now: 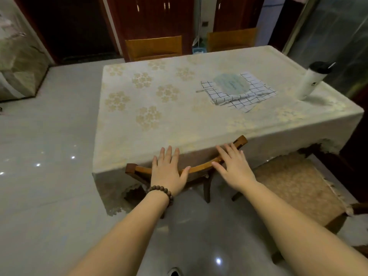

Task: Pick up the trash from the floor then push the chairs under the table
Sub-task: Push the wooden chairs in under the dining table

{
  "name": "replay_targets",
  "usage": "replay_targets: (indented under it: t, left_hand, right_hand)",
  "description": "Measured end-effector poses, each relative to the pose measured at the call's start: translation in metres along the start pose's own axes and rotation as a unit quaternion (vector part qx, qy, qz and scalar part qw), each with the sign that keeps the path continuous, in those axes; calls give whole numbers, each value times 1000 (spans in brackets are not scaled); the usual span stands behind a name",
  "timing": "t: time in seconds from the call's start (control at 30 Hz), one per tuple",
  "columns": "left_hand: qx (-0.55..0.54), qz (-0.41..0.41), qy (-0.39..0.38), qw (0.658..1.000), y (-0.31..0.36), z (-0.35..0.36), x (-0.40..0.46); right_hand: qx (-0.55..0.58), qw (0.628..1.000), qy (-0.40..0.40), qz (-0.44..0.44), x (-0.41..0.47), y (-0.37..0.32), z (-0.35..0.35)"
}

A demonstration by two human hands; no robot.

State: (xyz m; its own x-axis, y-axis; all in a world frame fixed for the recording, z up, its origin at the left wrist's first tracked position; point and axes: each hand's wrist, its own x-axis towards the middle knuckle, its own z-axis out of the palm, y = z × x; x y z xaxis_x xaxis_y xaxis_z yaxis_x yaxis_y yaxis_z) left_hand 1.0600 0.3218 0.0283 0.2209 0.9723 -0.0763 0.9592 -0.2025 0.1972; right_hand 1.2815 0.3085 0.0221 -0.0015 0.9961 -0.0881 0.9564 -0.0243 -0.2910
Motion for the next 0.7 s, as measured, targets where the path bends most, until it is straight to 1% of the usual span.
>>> replay_targets:
  t: [0.1,0.3,0.43,0.5,0.6,0.7]
  left_hand:
    - [-20,51,19,998,30,-1,-3]
    - [-30,137,7,990,104,10,-9]
    - [-29,205,-38,978,154,31,-23]
    - [-29,251,-61,966,180,44,-33]
    - [-23,313,-89,945,219,62,-55]
    - [-29,365,-116,923,258,78,-81]
  right_hand:
    - [34,997,44,57,-33,16,-4]
    - [77,974,106,184,-105,64,-5]
    - [95,951,124,268,-161,92,-4]
    - [90,933,127,323,-193,104,-2]
    - [88,898,134,410,-242,121,3]
    - [100,867,148,465,-293,136,5]
